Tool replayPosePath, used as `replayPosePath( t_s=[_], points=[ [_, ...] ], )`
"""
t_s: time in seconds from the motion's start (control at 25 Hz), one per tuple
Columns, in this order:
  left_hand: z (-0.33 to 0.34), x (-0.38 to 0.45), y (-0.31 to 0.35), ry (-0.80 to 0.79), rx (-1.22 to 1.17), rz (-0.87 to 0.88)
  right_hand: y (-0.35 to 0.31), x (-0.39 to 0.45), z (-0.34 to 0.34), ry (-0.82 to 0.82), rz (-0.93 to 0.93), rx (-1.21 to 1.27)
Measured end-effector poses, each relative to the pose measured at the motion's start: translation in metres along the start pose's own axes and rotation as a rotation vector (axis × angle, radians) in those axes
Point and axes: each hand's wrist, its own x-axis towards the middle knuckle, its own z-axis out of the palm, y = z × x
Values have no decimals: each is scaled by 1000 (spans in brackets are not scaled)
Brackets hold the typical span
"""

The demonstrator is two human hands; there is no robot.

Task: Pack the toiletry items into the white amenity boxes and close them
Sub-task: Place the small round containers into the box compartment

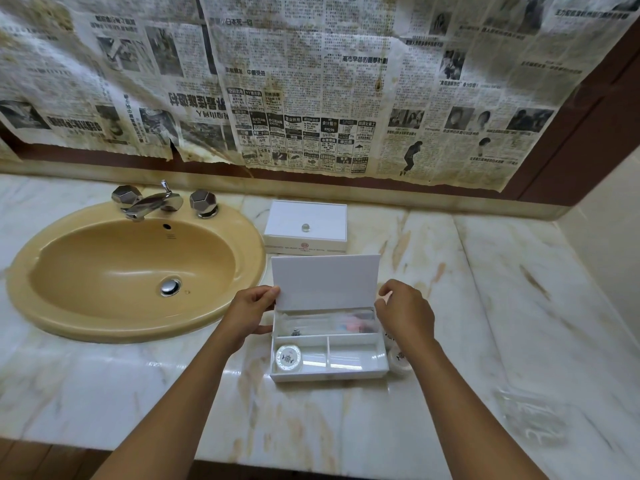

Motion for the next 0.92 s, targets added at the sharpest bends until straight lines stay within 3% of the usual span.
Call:
replayPosePath(
  t_s=[0.44, 0.92],
  points=[
    [1, -2, 2, 5, -5, -1, 37, 0, 25, -289, 100, -185],
    [2, -3, 4, 8, -13, 1, 36, 0, 21, -277, 121, -132]
  ],
)
